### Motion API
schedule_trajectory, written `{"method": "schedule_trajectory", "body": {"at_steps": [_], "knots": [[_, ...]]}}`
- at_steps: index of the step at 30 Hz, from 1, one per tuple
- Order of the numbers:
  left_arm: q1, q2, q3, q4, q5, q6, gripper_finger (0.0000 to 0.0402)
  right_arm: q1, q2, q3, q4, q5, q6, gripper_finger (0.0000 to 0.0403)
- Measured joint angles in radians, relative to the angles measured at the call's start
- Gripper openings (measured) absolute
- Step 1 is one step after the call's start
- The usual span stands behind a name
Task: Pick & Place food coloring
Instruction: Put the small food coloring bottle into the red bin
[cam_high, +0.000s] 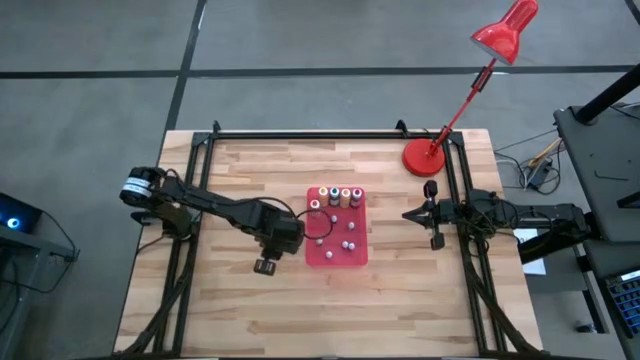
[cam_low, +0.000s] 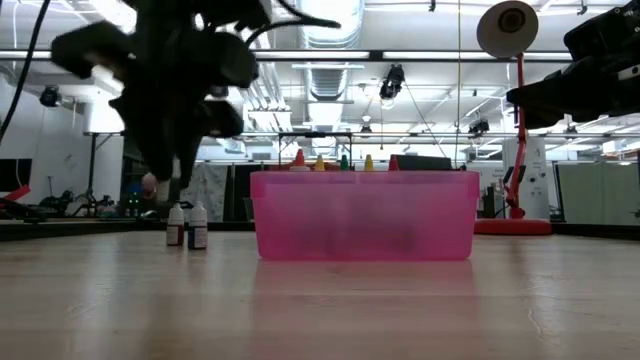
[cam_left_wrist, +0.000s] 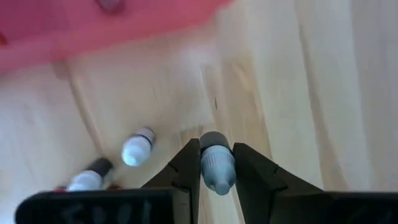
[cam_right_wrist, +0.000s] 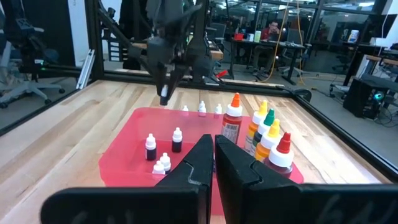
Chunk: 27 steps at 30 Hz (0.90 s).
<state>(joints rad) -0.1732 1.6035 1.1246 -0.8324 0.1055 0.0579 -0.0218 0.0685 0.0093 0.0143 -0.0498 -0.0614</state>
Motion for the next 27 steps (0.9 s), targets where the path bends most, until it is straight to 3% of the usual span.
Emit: {"method": "schedule_trajectory", "body": {"at_steps": [13, 21, 27], "knots": [[0.057, 0.045, 0.234, -0.034, 0.000, 0.021, 0.0056, 0.000, 0.000, 0.000, 0.000, 0.000, 0.000, 0.0009], [0.115, 0.164, 0.376, -0.042, 0.001, 0.028, 0.0056, 0.000, 0.000, 0.000, 0.000, 0.000, -0.002, 0.0009], [0.140, 0.255, 0.487, -0.043, 0.001, 0.155, 0.0056, 0.000, 0.000, 0.000, 0.000, 0.000, -0.001, 0.0009]]}}
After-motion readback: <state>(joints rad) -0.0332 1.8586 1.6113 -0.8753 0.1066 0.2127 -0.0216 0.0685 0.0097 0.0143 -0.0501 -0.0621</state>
